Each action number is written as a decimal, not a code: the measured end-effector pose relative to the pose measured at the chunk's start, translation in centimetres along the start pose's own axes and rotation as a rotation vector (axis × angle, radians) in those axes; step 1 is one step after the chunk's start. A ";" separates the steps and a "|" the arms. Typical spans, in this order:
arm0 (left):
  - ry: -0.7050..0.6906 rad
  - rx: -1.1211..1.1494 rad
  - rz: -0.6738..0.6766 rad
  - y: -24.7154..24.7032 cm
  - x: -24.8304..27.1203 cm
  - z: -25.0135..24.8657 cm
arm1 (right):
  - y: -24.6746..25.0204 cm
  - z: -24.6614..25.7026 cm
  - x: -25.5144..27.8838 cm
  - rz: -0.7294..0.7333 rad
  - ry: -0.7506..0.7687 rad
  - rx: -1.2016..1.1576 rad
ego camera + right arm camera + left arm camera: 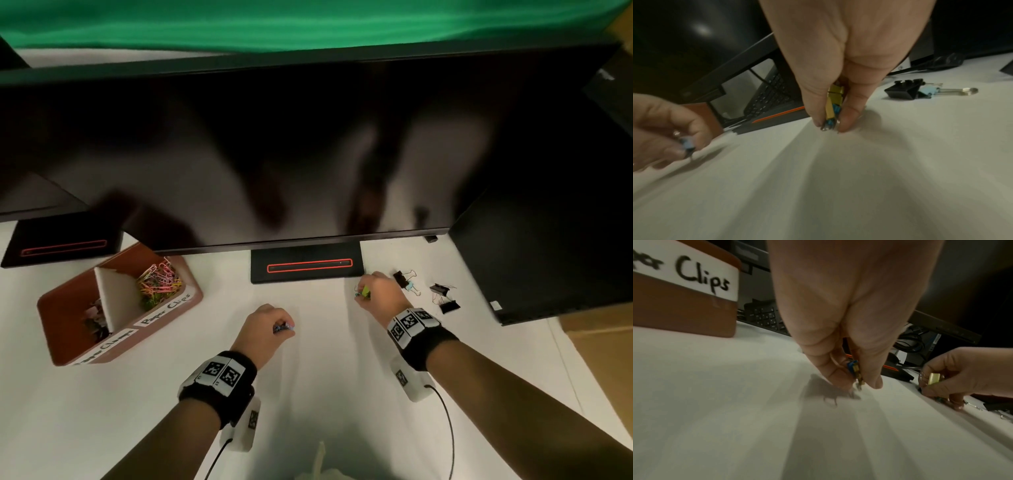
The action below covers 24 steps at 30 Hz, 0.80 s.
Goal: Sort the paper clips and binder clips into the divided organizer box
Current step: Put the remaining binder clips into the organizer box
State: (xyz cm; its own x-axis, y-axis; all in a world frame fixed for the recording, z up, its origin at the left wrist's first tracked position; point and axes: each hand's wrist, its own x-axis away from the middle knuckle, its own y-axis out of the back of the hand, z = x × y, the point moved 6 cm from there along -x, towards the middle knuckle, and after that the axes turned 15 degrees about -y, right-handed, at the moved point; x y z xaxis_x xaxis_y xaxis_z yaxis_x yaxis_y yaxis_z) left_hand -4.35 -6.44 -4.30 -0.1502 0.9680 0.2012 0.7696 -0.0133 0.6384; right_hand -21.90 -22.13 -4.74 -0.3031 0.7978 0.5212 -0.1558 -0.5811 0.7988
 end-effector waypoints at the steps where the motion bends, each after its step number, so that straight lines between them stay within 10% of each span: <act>1: 0.007 0.020 -0.005 0.6 0.6 0.1 | -0.5 0.4 0.7 0.021 0.018 0.017; 8: 0.034 0.216 -0.147 9.0 5.8 1.3 | -3.8 8.0 6.1 0.180 0.266 0.097; 16: 0.270 0.179 -0.592 24.7 13.0 9.8 | -5.4 31.3 11.7 0.177 0.681 -0.076; 24: 0.437 0.569 -0.476 27.6 13.6 11.2 | -11.1 42.1 11.7 0.211 0.563 -0.170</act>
State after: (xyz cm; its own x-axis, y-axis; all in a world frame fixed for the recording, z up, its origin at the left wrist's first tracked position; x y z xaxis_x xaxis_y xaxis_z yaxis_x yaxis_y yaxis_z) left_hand 21.83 9.19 7.73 -0.6716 0.6535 0.3491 0.7403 0.6106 0.2813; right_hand 15.90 0.42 5.15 -0.7853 0.4830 0.3875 -0.1719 -0.7712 0.6129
